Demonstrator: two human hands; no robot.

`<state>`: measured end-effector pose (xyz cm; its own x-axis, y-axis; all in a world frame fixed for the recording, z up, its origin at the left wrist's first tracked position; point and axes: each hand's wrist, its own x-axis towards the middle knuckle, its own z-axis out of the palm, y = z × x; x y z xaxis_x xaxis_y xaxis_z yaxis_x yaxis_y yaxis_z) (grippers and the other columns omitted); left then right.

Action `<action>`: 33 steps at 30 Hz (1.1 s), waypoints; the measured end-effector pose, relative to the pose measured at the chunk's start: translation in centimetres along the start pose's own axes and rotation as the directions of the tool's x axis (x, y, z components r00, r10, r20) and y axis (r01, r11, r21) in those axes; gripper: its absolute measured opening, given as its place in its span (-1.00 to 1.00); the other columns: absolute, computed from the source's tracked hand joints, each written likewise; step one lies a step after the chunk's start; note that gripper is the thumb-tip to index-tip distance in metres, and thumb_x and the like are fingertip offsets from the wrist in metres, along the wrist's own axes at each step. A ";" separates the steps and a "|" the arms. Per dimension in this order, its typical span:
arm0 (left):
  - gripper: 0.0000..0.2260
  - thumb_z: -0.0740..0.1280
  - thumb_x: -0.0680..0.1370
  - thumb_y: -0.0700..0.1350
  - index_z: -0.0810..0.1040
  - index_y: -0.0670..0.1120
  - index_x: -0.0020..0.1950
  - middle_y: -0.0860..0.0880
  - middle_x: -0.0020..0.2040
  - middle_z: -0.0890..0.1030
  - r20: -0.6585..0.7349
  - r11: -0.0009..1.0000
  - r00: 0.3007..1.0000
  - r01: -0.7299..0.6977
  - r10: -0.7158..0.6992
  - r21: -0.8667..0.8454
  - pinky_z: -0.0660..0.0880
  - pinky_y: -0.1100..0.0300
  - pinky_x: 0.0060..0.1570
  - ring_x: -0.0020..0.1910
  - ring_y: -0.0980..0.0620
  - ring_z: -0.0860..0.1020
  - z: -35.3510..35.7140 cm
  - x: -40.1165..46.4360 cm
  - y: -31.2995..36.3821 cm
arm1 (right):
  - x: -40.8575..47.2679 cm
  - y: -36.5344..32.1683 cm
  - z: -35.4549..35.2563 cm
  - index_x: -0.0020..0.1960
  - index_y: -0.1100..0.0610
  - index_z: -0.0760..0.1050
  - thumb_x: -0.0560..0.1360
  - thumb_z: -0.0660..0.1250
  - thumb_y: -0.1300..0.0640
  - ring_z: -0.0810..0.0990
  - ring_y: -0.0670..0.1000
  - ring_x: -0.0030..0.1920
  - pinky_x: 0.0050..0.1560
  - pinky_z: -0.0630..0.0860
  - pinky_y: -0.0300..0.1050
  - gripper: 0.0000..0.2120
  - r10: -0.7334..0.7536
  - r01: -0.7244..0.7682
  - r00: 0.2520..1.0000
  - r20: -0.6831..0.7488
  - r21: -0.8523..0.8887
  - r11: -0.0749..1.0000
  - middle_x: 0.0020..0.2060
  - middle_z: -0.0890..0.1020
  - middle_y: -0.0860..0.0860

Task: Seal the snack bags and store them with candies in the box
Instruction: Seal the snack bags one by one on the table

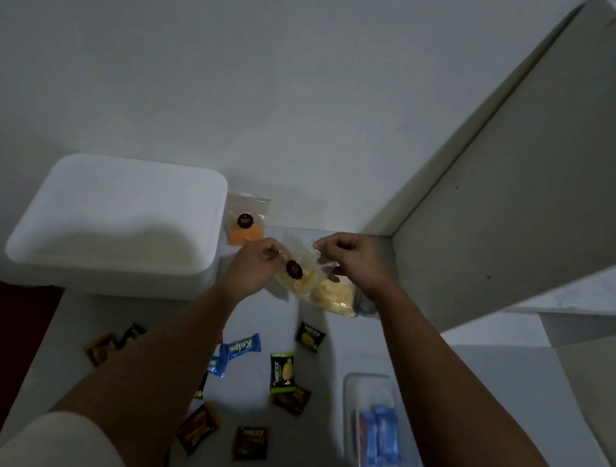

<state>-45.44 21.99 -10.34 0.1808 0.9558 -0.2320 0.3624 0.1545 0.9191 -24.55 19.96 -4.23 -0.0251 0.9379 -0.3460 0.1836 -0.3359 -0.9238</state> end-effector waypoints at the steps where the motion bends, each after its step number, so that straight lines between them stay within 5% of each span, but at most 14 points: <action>1: -0.92 0.36 0.60 -0.23 0.63 -0.07 -0.03 0.08 -0.10 0.65 -0.027 1.000 1.000 0.005 -0.006 -0.014 0.44 0.35 -0.06 -0.11 0.23 0.59 0.4 0.7 -0.3 | 0.8 0.5 -0.2 0.00 0.08 0.71 0.51 0.48 -0.02 0.70 0.02 -0.10 -0.21 0.55 -0.08 -0.81 0.005 -0.004 1.000 -0.024 0.028 1.000 -0.18 0.72 0.02; 4: -0.94 0.34 0.62 -0.21 0.61 -0.16 0.01 0.00 -0.13 0.64 -0.141 0.996 0.988 0.052 -0.061 -0.066 0.41 0.51 -0.25 -0.17 0.17 0.58 1.6 2.8 -1.0 | 3.3 2.7 0.0 0.19 -0.03 0.65 0.45 0.54 -0.10 0.69 0.02 0.05 -0.09 0.64 -0.06 -0.65 0.031 -0.028 0.998 -0.046 0.072 0.997 0.04 0.71 0.03; 7: -0.94 0.36 0.61 -0.21 0.61 -0.15 -0.02 -0.02 -0.16 0.63 -0.238 0.998 0.969 0.052 -0.060 -0.038 0.44 0.37 -0.19 -0.19 0.14 0.58 2.4 5.2 -2.2 | 6.7 5.7 1.2 0.28 0.07 0.60 0.44 0.57 0.14 0.68 0.03 0.05 -0.08 0.63 -0.14 -0.58 0.029 -0.029 0.999 -0.032 -0.019 0.999 0.08 0.69 0.02; 12: -0.82 0.28 0.61 -0.13 0.47 0.03 -0.20 0.04 -0.21 0.54 -0.328 0.972 0.944 0.101 -0.027 0.212 0.41 0.21 -0.09 -0.15 0.00 0.57 2.9 9.5 -4.9 | 13.8 8.3 2.9 0.15 0.21 0.65 0.47 0.52 0.27 0.70 0.08 -0.04 -0.02 0.64 0.00 -0.74 0.046 -0.053 0.997 -0.066 -0.100 0.994 -0.09 0.70 0.03; 15: -0.89 0.29 0.62 -0.12 0.57 -0.12 0.04 -0.12 0.00 0.63 -0.389 0.949 0.917 0.200 -0.094 0.244 0.45 0.12 0.08 0.02 -0.07 0.59 2.8 10.8 -6.0 | 17.6 8.8 3.9 -0.03 0.05 0.65 0.46 0.53 0.25 0.71 0.07 -0.09 -0.04 0.63 -0.01 -0.84 0.048 -0.051 0.999 -0.021 -0.177 0.983 -0.15 0.70 0.00; 18: -0.78 0.27 0.56 0.02 0.58 -0.08 0.07 -0.10 0.05 0.63 -0.428 0.925 0.886 0.300 -0.180 0.232 0.43 0.15 -0.13 0.02 -0.08 0.59 2.8 11.9 -7.5 | 20.2 9.4 4.8 -0.14 -0.01 0.61 0.44 0.55 0.22 0.70 0.05 -0.11 -0.01 0.63 0.02 -0.83 0.044 -0.045 0.999 -0.011 -0.241 0.970 -0.17 0.70 0.01; 21: -0.77 0.27 0.54 0.08 0.56 -0.02 0.08 -0.12 0.07 0.61 -0.476 0.896 0.854 0.364 -0.212 0.255 0.37 0.16 -0.17 0.00 -0.17 0.57 3.1 12.4 -7.7 | 21.0 10.1 5.0 0.14 0.12 0.63 0.44 0.55 0.19 0.70 0.06 0.00 0.07 0.63 0.01 -0.71 0.045 -0.051 0.999 -0.030 -0.257 0.965 -0.02 0.72 0.04; 24: -0.75 0.32 0.54 0.00 0.56 -0.06 0.17 -0.12 0.14 0.57 -0.552 0.916 0.812 0.349 -0.189 0.199 0.38 0.13 -0.15 0.00 -0.11 0.56 3.0 12.4 -6.9 | 20.2 9.8 3.9 0.37 0.14 0.50 0.47 0.51 0.23 0.65 0.00 0.05 -0.01 0.57 -0.32 -0.52 0.061 -0.065 0.998 -0.025 -0.265 0.962 0.10 0.68 0.06; 26: -0.77 0.26 0.54 0.01 0.52 -0.03 0.15 -0.14 0.13 0.56 -0.604 0.941 0.777 0.314 -0.179 0.125 0.51 0.03 -0.11 0.01 -0.13 0.57 3.1 12.1 -6.2 | 19.3 9.7 2.5 0.40 0.18 0.46 0.47 0.47 0.24 0.65 0.04 0.03 0.02 0.56 -0.33 -0.49 0.081 -0.088 0.996 -0.045 -0.194 0.977 0.09 0.65 0.10; 29: -0.80 0.18 0.59 0.08 0.45 -0.01 0.09 -0.16 0.04 0.57 -0.532 0.941 0.825 0.310 -0.193 0.139 0.54 0.02 -0.08 -0.01 -0.18 0.58 4.5 10.5 -6.3 | 17.7 9.9 -0.3 0.26 0.13 0.54 0.54 0.37 0.24 0.65 0.01 -0.08 -0.14 0.46 -0.50 -0.71 0.030 -0.082 0.981 -0.194 -0.264 0.961 -0.06 0.63 -0.01; 33: -0.77 0.44 0.49 0.12 0.53 -0.01 -0.15 0.03 -0.15 0.61 -0.344 0.931 0.913 0.300 -0.217 0.210 0.45 0.18 -0.20 -0.10 -0.05 0.62 8.1 7.9 -6.8 | 17.0 11.2 -4.2 0.28 0.03 0.52 0.49 0.35 0.05 0.66 0.13 0.11 0.06 0.54 -0.15 -0.63 0.109 -0.287 0.921 -0.374 -0.460 0.840 0.04 0.69 0.06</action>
<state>-39.07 26.43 -21.02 -0.2282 0.9257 -0.3017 0.5832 0.3781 0.7190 -18.81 32.53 -19.76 0.3643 0.8596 -0.3583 0.6140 -0.5110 -0.6016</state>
